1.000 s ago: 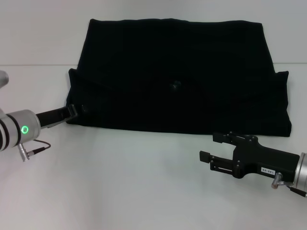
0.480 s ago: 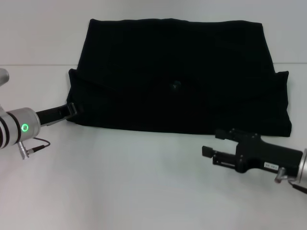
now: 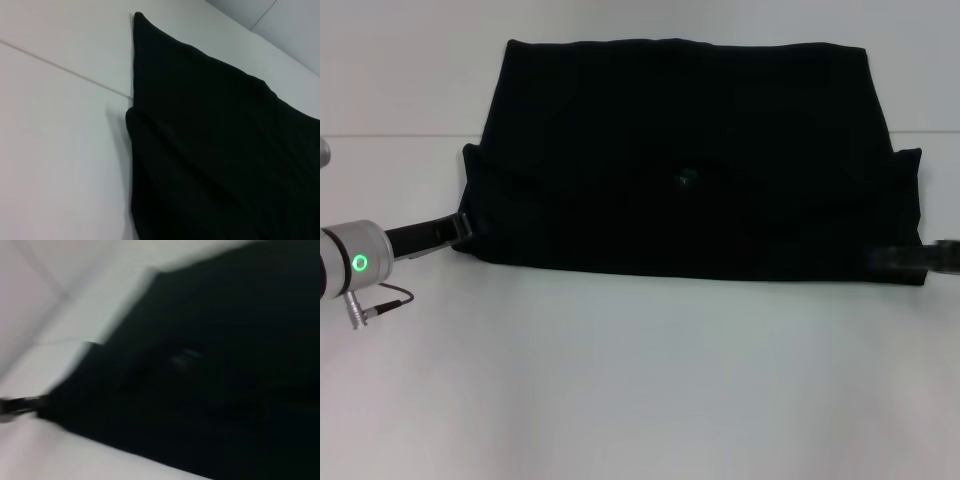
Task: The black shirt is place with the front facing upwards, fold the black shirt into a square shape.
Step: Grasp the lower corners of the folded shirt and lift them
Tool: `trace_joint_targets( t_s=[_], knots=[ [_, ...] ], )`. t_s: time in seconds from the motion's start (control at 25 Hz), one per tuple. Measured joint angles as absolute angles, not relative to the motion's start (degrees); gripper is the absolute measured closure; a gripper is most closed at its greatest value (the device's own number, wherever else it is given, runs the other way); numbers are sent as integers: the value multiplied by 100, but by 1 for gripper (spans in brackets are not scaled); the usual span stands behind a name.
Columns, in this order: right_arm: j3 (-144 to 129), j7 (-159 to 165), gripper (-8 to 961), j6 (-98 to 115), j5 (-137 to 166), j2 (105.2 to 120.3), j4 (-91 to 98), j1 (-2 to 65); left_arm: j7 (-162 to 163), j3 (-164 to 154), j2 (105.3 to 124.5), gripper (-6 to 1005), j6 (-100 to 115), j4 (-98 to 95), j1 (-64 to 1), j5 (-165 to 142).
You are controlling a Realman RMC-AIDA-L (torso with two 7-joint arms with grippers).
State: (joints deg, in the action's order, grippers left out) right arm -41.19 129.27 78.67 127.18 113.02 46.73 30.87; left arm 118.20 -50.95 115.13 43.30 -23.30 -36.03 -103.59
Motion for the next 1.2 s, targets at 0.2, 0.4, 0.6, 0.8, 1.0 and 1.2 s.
trace_joint_targets(
  t_s=[0.2,0.4,0.6,0.8,1.0,1.2],
  knots=[
    [-3795,14506,180,8037,14186,10968,4821,3625,11795,-5073,11507,996,4342,-2330,-3601,-10361],
    [-3607,14685,188,7727,15361,11091,4739,4139,11784,-5064,11505,996,4398,-2366,-3601,-10362],
    [-3699,14680,195,7192,15408,11166,4285,4333,11781,-5079,11505,996,4402,-2396,-3601,-10362],
    [-3721,14617,202,6735,15374,11193,3795,4487,11773,-5059,11504,996,4403,-2400,-3587,-10362],
    [-3863,14601,210,6389,15373,11259,3475,4605,11766,-5056,11505,996,4404,-2405,-3578,-10359],
    [-4060,14593,217,6142,15392,11310,3285,4702,11731,-5044,11516,995,4404,-2436,-3560,-10329]
  ],
)
